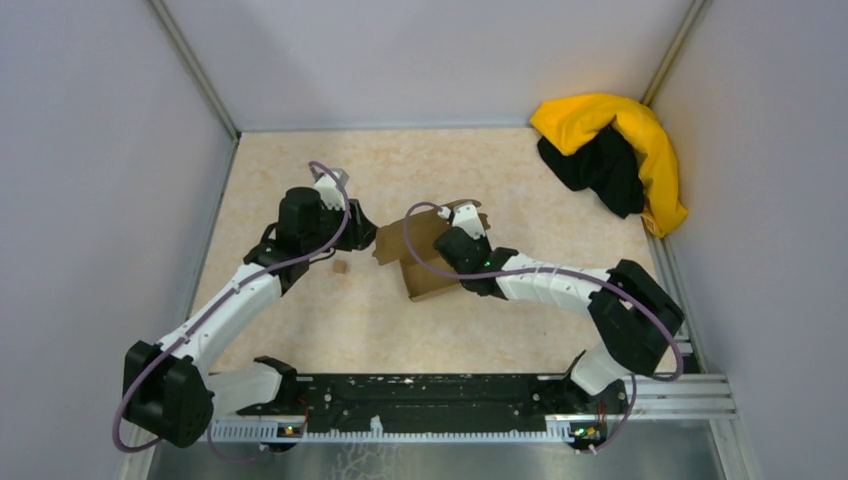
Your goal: Fold the paper box
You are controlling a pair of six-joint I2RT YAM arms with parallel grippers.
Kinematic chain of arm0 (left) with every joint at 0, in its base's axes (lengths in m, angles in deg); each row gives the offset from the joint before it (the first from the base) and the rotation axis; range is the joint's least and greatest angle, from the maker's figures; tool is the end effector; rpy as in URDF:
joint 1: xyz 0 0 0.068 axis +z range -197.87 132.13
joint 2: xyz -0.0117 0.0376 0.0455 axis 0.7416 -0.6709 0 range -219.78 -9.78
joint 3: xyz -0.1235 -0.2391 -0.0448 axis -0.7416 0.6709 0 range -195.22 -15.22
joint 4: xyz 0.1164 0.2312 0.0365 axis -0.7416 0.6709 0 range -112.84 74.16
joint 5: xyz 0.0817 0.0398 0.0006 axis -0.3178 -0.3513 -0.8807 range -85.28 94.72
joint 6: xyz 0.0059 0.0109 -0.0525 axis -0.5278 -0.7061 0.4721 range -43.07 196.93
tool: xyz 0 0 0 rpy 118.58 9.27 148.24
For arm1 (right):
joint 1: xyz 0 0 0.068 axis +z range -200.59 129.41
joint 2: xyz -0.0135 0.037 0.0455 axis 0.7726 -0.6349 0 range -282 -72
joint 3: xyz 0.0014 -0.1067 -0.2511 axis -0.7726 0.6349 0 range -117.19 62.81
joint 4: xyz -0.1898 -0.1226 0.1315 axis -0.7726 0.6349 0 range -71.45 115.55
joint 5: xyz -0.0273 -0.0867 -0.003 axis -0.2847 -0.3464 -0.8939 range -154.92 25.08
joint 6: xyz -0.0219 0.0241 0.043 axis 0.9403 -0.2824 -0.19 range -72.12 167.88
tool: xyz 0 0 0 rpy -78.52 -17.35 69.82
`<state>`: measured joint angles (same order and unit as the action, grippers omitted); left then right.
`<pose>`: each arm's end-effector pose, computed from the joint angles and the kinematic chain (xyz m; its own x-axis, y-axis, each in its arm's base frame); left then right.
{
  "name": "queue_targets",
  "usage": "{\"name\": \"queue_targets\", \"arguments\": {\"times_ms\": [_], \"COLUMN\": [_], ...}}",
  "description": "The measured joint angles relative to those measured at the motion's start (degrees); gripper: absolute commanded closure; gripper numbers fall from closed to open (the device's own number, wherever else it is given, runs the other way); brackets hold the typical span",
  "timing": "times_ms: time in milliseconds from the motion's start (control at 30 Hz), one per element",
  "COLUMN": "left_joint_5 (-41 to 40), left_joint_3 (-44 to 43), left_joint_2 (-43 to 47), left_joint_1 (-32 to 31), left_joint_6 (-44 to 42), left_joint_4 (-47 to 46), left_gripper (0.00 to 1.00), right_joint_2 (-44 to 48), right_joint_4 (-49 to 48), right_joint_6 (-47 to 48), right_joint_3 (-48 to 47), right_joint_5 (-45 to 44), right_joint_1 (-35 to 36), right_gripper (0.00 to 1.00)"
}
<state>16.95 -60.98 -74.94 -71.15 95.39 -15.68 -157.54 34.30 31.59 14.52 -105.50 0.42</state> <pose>0.2335 -0.1087 0.2796 -0.5669 -0.0928 -0.8185 0.4016 0.8364 -0.3730 0.2015 0.2120 0.1955 -0.5788 -0.3763 -0.7235 -0.1893 0.9249 -0.3297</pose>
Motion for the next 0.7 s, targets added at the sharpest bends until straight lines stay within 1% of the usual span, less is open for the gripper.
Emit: {"name": "queue_targets", "arguments": {"times_ms": [167, 300, 333, 433, 567, 700], "left_joint_5": [-0.4, -1.6, -2.0, -3.5, -6.1, -8.5], "left_joint_3": [0.0, 0.1, 0.2, 0.7, 1.7, 2.1], "left_joint_2": [-1.2, -1.5, -1.5, -1.4, -0.8, 0.4], "left_joint_1": [0.9, 1.7, 1.9, 2.4, 3.3, 4.4], "left_joint_6": [0.2, 0.7, 0.9, 1.5, 2.1, 2.8], "left_joint_4": [0.1, 0.2, 0.2, 0.4, 1.1, 1.8], "left_gripper": [0.48, 0.46, 0.45, 0.43, 0.42, 0.41], "right_joint_2": [-6.0, -10.9, -11.8, -13.2, -13.4, -12.8], "right_joint_4": [2.3, 3.2, 3.2, 3.2, 3.0, 2.2], "right_joint_6": [-4.9, -8.5, -9.4, -11.1, -12.3, -12.7], "right_joint_3": [-5.7, -9.0, -9.4, -9.9, -9.9, -9.1], "right_joint_5": [1.7, 3.1, 3.6, 4.8, 6.7, 8.5], "right_joint_1": [-2.5, -3.0, -3.1, -3.2, -3.6, -4.3], "right_gripper": [1.00, 1.00, 0.98, 0.87, 0.80, 0.67]}}
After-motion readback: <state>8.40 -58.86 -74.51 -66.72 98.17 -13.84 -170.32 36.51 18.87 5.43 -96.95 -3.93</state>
